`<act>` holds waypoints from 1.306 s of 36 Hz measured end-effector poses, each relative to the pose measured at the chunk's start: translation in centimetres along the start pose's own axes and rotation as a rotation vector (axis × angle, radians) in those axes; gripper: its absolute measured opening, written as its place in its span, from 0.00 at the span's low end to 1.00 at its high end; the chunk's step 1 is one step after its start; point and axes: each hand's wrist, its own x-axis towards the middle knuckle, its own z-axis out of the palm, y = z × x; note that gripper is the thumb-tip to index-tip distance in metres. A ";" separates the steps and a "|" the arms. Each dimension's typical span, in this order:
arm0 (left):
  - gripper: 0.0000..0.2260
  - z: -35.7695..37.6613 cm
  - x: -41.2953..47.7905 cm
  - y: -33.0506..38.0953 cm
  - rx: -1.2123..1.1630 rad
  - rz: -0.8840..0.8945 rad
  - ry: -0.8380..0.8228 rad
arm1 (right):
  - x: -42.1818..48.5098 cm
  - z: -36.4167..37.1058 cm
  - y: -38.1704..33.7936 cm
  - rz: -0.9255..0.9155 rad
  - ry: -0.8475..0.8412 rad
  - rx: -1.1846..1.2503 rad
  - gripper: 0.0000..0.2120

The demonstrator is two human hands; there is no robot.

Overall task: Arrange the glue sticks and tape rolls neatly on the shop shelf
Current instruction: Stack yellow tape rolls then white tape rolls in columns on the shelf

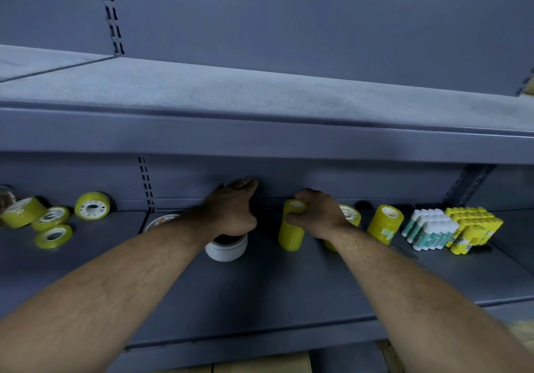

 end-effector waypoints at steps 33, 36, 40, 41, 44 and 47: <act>0.42 0.4 -0.5 0.6 -0.024 0.044 0.002 | 0.7 0.1 -1.7 -0.048 -0.177 -0.215 0.29; 0.42 0.6 -0.5 0.5 -0.020 0.052 0.003 | 1.0 -0.2 -2.2 -0.079 -0.200 -0.268 0.21; 0.44 0.6 -0.6 0.4 -0.012 0.052 -0.014 | 1.4 -0.4 -2.7 -0.088 -0.234 -0.259 0.16; 0.43 0.5 -0.7 0.3 -0.013 0.052 -0.013 | 1.5 -0.4 -2.8 -0.088 -0.243 -0.258 0.15; 0.41 0.3 -0.8 0.4 -0.010 0.059 0.007 | 1.7 -0.4 -3.0 -0.088 -0.254 -0.253 0.14; 0.40 0.2 -1.0 0.6 -0.010 0.058 0.010 | 1.8 -0.5 -2.9 -0.084 -0.264 -0.247 0.14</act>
